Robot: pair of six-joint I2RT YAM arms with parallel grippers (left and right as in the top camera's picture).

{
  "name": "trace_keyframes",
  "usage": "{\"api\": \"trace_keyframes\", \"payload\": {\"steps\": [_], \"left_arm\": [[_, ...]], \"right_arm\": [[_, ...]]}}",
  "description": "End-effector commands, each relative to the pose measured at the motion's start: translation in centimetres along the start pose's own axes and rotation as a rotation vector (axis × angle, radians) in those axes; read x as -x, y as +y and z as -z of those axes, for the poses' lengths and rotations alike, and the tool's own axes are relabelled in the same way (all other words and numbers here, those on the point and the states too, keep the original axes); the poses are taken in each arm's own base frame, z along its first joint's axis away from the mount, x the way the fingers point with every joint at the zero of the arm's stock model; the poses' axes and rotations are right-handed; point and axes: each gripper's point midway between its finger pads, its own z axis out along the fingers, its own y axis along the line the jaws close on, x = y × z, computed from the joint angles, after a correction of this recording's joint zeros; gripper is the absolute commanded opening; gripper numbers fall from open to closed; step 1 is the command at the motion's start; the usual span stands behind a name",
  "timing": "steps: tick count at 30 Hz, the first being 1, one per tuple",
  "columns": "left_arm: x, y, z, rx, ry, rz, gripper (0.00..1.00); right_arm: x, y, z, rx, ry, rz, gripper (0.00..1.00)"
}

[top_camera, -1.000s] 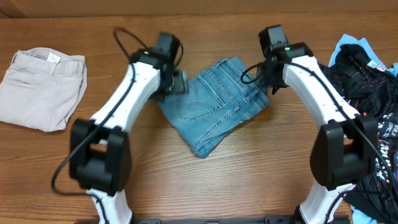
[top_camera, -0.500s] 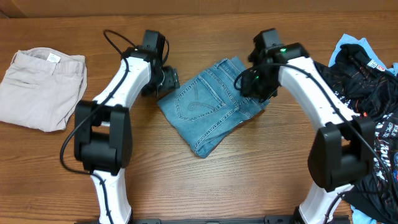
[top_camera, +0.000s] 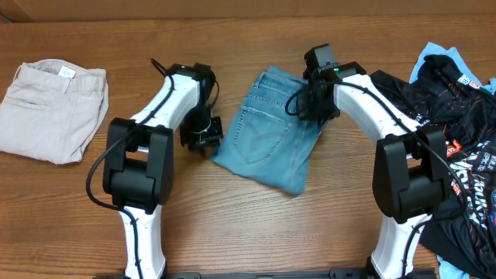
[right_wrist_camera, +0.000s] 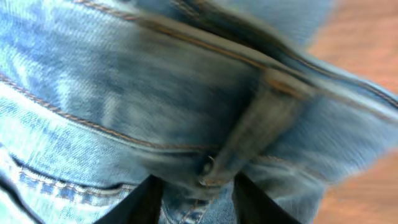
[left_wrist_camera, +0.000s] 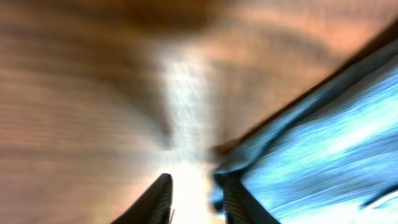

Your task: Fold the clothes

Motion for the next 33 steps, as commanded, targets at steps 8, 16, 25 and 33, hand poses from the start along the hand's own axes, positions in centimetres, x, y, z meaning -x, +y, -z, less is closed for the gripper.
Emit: {"api": "trace_keyframes", "payload": {"steps": [8,16,25,33], "left_arm": [[0.8,-1.2,3.6,-0.067,-0.14,-0.056,0.31],[2.8,-0.8,9.7,-0.159,-0.373,-0.048,0.49],[3.3,1.3,11.0,-0.174,-0.403,0.004,0.5],[3.8,1.9,11.2,-0.174,-0.417,-0.001,0.73]], "right_arm": [[0.5,-0.9,-0.7,-0.034,-0.014,0.188,0.43],[-1.4,4.2,-1.2,0.07,0.017,0.295,0.49],[-7.1,12.3,-1.3,0.272,0.128,0.389,0.49],[-10.1,15.3,-1.0,0.21,0.157,0.465,0.53]]}}
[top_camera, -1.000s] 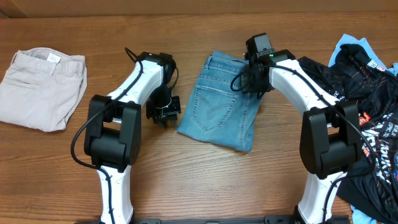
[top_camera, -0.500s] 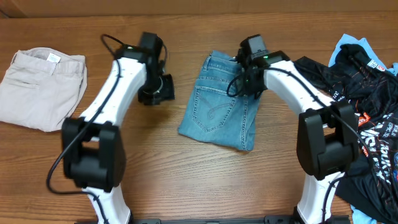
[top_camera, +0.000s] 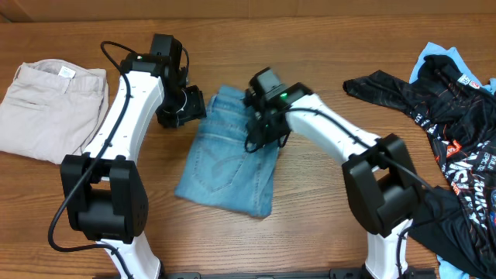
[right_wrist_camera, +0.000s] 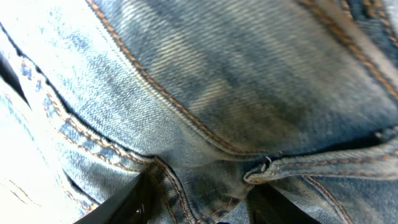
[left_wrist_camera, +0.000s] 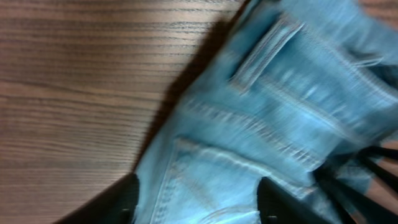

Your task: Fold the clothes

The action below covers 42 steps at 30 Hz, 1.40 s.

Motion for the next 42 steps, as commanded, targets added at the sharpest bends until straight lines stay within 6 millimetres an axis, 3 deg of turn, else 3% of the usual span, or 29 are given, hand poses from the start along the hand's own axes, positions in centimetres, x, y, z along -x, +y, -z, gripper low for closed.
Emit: {"api": "trace_keyframes", "payload": {"steps": [1,7,9,17,25,30,35,38,42], "left_arm": [[0.6,0.1,0.6,-0.006,-0.03,-0.034,0.79],[1.6,-0.2,0.4,-0.012,-0.066,-0.221,1.0],[1.7,-0.1,-0.2,-0.01,-0.058,-0.245,1.0],[2.1,0.5,-4.6,-0.015,0.009,-0.37,1.0],[1.8,-1.5,-8.6,-0.182,0.064,-0.438,1.0],[0.4,-3.6,-9.7,-0.325,0.117,-0.457,0.9],[-0.5,-4.0,-11.1,-0.342,0.158,-0.458,0.85],[-0.8,-4.0,-11.9,-0.341,0.172,-0.468,0.73],[-0.6,-4.0,-12.1,-0.342,0.165,-0.474,0.49]], "right_arm": [[-2.0,1.5,-1.2,-0.001,0.064,-0.021,0.53],[0.2,-0.5,2.3,-0.031,-0.038,-0.062,0.61],[0.7,-1.4,3.2,-0.034,-0.063,-0.083,0.62],[0.0,-3.4,3.4,-0.046,-0.039,-0.13,0.63],[0.0,-3.5,3.4,-0.047,-0.039,-0.135,0.64],[0.0,-3.6,3.4,-0.047,-0.04,-0.135,0.64],[0.0,-3.6,3.4,-0.047,-0.039,-0.135,0.65],[-0.1,-3.6,3.4,-0.048,-0.033,-0.136,0.63],[-0.1,-3.6,3.6,-0.05,-0.036,-0.137,0.6]]}}
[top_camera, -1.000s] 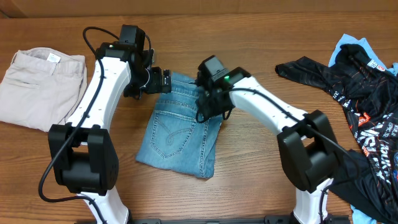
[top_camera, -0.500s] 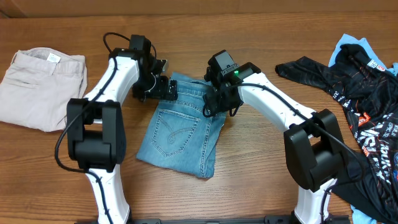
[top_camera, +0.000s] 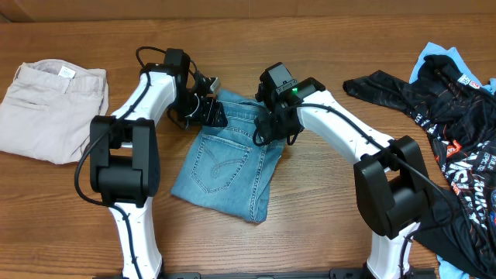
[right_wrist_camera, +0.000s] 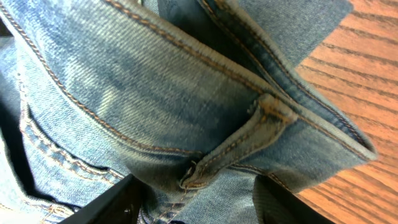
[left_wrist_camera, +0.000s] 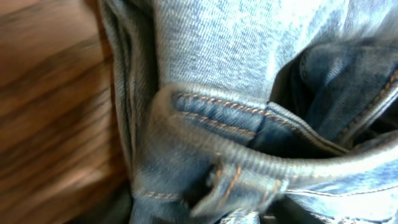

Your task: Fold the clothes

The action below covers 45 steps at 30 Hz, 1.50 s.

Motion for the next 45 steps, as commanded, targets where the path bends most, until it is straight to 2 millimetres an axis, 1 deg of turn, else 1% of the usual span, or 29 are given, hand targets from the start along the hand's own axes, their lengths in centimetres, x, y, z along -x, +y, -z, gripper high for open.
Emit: {"api": "trace_keyframes", "payload": {"steps": [1,2,4,5,6,7,9,11,12,13,16,19,20,21,25,29,31,35,38,43,45], "left_arm": [[-0.9,-0.3,-2.4,-0.034,0.05,-0.019,0.42],[-0.9,-0.3,-2.4,-0.034,0.048,-0.023,0.37],[-0.9,-0.3,-2.4,-0.034,0.049,-0.041,0.2],[-0.9,-0.1,-2.3,-0.031,0.05,-0.04,0.14],[-1.0,0.1,-2.1,-0.017,0.055,-0.037,0.09],[-1.2,0.6,-1.9,0.004,0.061,-0.033,0.05],[-1.4,1.6,-0.9,0.063,0.072,-0.019,0.04],[-1.3,2.6,0.7,0.121,0.063,0.001,0.04],[-1.2,3.2,1.8,0.157,0.048,0.021,0.04],[-0.9,4.1,3.3,0.206,0.02,0.053,0.04],[-0.7,6.1,8.4,0.333,-0.067,0.138,0.04],[-1.2,7.5,13.6,0.423,-0.148,0.189,0.04],[-1.6,8.1,15.8,0.462,-0.181,0.206,0.04],[-2.0,8.7,17.6,0.502,-0.205,0.214,0.04],[-3.8,10.4,23.1,0.642,-0.266,0.238,0.04],[-4.8,11.4,26.7,0.733,-0.313,0.224,0.04],[-4.5,12.0,28.1,0.758,-0.356,0.206,0.04],[-3.4,13.2,30.1,0.807,-0.417,0.15,0.04],[-2.5,14.4,31.9,0.861,-0.474,0.123,0.04],[-3.0,16.8,34.8,0.98,-0.497,0.114,0.04],[-3.1,17.5,35.8,1.001,-0.522,0.117,0.04]], "right_arm": [[0.6,-0.6,1.7,-0.019,-0.046,-0.012,0.6],[0.8,-0.9,2.0,-0.03,-0.055,-0.019,0.6],[1.3,-1.7,3.0,-0.053,-0.081,-0.042,0.6],[1.5,-2.1,3.7,-0.063,-0.098,-0.051,0.6],[1.9,-2.9,4.9,-0.083,-0.124,-0.063,0.6],[2.0,-3.3,5.7,-0.098,-0.139,-0.071,0.61],[2.3,-4.6,7.7,-0.13,-0.178,-0.094,0.61],[2.4,-6.1,9.8,-0.155,-0.218,-0.124,0.61],[2.4,-6.9,11.0,-0.162,-0.241,-0.144,0.61],[2.3,-7.6,12.0,-0.166,-0.258,-0.162,0.61],[1.7,-10.0,14.8,-0.185,-0.305,-0.223,0.62],[0.9,-12.1,16.8,-0.203,-0.332,-0.28,0.62],[0.4,-12.9,17.4,-0.211,-0.337,-0.301,0.62],[0.1,-13.4,17.8,-0.216,-0.338,-0.317,0.62],[-1.0,-14.4,18.0,-0.225,-0.311,-0.35,0.62],[-1.2,-14.4,17.9,-0.225,-0.306,-0.351,0.62],[-1.1,-14.4,17.9,-0.224,-0.308,-0.354,0.62],[-1.2,-14.4,17.9,-0.223,-0.304,-0.355,0.62],[-1.3,-14.4,17.9,-0.223,-0.299,-0.355,0.62],[-1.4,-14.4,17.9,-0.223,-0.298,-0.355,0.62],[-1.3,-14.4,17.9,-0.223,-0.298,-0.356,0.62]]}}
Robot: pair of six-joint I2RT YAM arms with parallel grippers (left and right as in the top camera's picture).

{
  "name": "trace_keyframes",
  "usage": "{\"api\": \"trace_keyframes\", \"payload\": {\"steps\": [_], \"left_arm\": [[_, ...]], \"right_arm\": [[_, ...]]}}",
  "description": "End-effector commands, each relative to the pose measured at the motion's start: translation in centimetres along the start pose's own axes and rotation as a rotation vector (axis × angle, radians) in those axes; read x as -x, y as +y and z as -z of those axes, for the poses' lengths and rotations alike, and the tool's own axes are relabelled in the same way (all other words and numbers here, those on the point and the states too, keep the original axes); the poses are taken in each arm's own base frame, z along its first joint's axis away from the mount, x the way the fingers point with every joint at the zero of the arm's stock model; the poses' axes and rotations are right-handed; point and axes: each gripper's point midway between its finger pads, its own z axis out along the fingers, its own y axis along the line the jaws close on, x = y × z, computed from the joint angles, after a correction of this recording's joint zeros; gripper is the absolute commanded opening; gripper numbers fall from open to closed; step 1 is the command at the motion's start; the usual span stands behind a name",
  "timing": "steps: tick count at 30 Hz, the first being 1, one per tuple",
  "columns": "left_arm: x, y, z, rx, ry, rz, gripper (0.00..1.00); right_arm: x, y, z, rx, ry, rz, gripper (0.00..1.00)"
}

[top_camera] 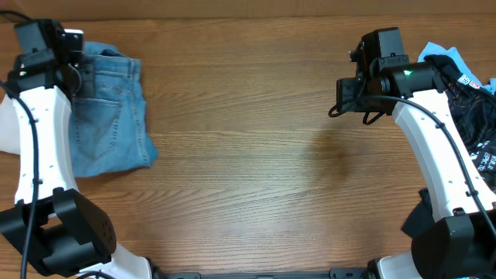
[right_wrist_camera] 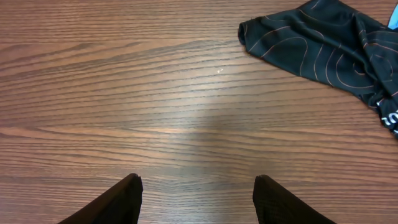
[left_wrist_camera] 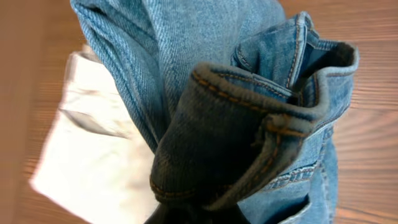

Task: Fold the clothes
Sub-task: 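Carry the folded jeans left onto the beige pants with the left gripper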

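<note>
The folded blue jeans (top_camera: 108,108) lie at the table's far left, partly over the folded beige trousers (left_wrist_camera: 81,143). My left gripper (left_wrist_camera: 200,214) is shut on the bunched waistband of the jeans (left_wrist_camera: 249,124); in the overhead view it (top_camera: 74,77) sits at the top left corner of the jeans. My right gripper (right_wrist_camera: 198,190) is open over bare wood, its fingers (right_wrist_camera: 121,202) wide apart with nothing between them. In the overhead view it (top_camera: 342,97) hangs right of centre.
A crumpled black patterned shirt (right_wrist_camera: 323,43) lies at the right, just beyond my right gripper, also seen at the right edge from overhead (top_camera: 477,124). A light blue garment (top_camera: 440,54) shows behind it. The wooden table (top_camera: 256,170) spreads between the arms.
The jeans were mid-table with both grippers at the waistband. Now they lie at the far left over the beige trousers, held by my left gripper alone. My right gripper has let go and stands open at the right.
First the folded jeans lay right of centre with my right gripper at the waistband and my left beside them. They then stood further left with both grippers at the waistband. Now they rest on the beige trousers at the far left, and my right arm is back near the black shirt.
</note>
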Motion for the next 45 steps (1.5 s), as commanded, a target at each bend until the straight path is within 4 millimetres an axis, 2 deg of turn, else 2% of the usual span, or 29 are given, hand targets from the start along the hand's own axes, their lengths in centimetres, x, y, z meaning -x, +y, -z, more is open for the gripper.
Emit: {"api": "trace_keyframes", "payload": {"steps": [1,11,15,24,31,32,35,36,38,39,42,45], "left_arm": [[1.3,4.1,1.7,0.11,-0.068,-0.019,0.04],[3.0,8.9,1.4,0.214,-0.163,-0.071,0.04],[3.5,9.3,0.8,0.2,-0.19,-0.155,0.04],[3.9,10.2,-1.9,0.226,-0.203,-0.173,0.04],[4.1,12.3,-2.6,0.285,-0.223,-0.144,0.04],[4.0,12.8,-2.6,0.295,-0.223,-0.136,0.07],[3.5,14.7,-2.5,0.339,-0.228,-0.028,0.82],[3.0,15.9,-2.2,0.38,-0.222,0.056,1.0],[1.6,18.2,-1.4,0.468,-0.199,0.248,1.0],[0.9,18.4,-1.2,0.46,-0.18,0.306,1.0],[0.3,17.6,-0.6,0.42,-0.122,0.324,1.0],[0.8,16.2,0.1,0.385,-0.102,0.334,1.0]], "right_arm": [[0.9,0.0,1.3,0.004,-0.044,-0.006,0.62],[0.9,0.0,1.3,0.004,-0.043,-0.006,0.62],[0.9,0.0,1.3,0.004,-0.043,-0.006,0.62],[0.8,0.0,1.3,0.004,-0.043,-0.006,0.62],[0.9,0.0,1.3,0.004,-0.043,-0.006,0.62],[0.8,0.0,1.3,0.004,-0.043,-0.006,0.62],[0.8,0.0,1.3,0.004,-0.043,-0.006,0.62],[0.8,0.0,1.3,0.004,-0.042,-0.006,0.62],[0.8,0.0,1.3,0.003,-0.04,-0.006,0.62],[0.7,0.0,1.3,0.003,-0.038,-0.006,0.62],[0.7,0.0,1.2,0.003,-0.035,-0.006,0.63],[0.7,0.0,1.2,0.003,-0.035,-0.006,0.65]]}}
